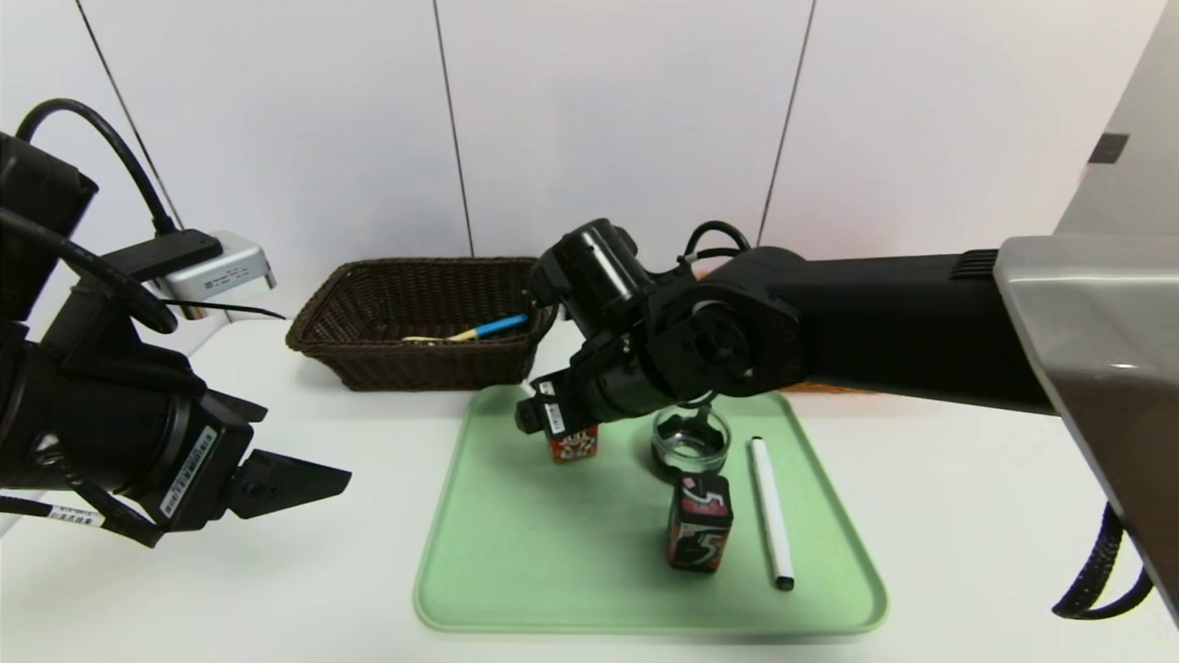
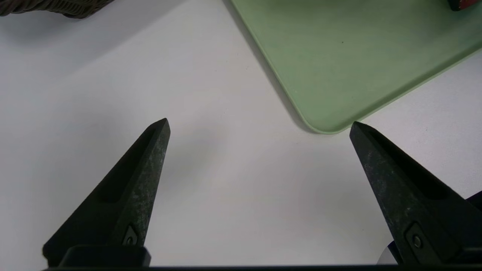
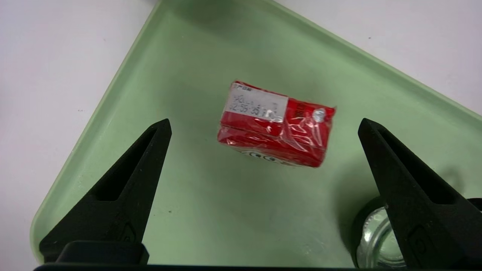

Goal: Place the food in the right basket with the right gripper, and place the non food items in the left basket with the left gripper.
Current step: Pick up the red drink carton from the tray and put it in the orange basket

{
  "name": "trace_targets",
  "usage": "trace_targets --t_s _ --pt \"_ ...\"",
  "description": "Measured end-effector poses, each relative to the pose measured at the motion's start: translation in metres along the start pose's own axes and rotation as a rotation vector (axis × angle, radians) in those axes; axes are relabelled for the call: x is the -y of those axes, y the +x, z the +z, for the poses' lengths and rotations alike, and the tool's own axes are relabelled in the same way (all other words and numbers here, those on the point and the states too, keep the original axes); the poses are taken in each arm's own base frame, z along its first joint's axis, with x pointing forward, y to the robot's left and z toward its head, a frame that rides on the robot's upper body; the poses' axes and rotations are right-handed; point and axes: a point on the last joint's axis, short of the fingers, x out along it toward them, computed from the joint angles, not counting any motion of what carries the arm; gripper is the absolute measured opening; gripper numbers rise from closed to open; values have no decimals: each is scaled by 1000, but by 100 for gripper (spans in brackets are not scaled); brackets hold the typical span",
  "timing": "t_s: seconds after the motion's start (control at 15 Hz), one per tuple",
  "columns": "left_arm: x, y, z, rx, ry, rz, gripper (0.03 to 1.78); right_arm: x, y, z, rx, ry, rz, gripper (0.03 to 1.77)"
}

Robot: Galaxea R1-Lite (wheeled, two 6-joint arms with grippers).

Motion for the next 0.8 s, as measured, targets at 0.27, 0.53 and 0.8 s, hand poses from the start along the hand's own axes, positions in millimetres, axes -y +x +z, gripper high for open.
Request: trace_targets --t_s 0.27,0.53,0.8 --pt "0 0 -1 -3 0 0 169 -1 6 -3 -14 -4 -2 171" --pt "0 1 -1 -5 0 -1 169 -2 9 -5 -21 -5 -1 134" --pt "0 0 -1 3 2 -1 169 -3 14 -7 -28 -7 -1 84"
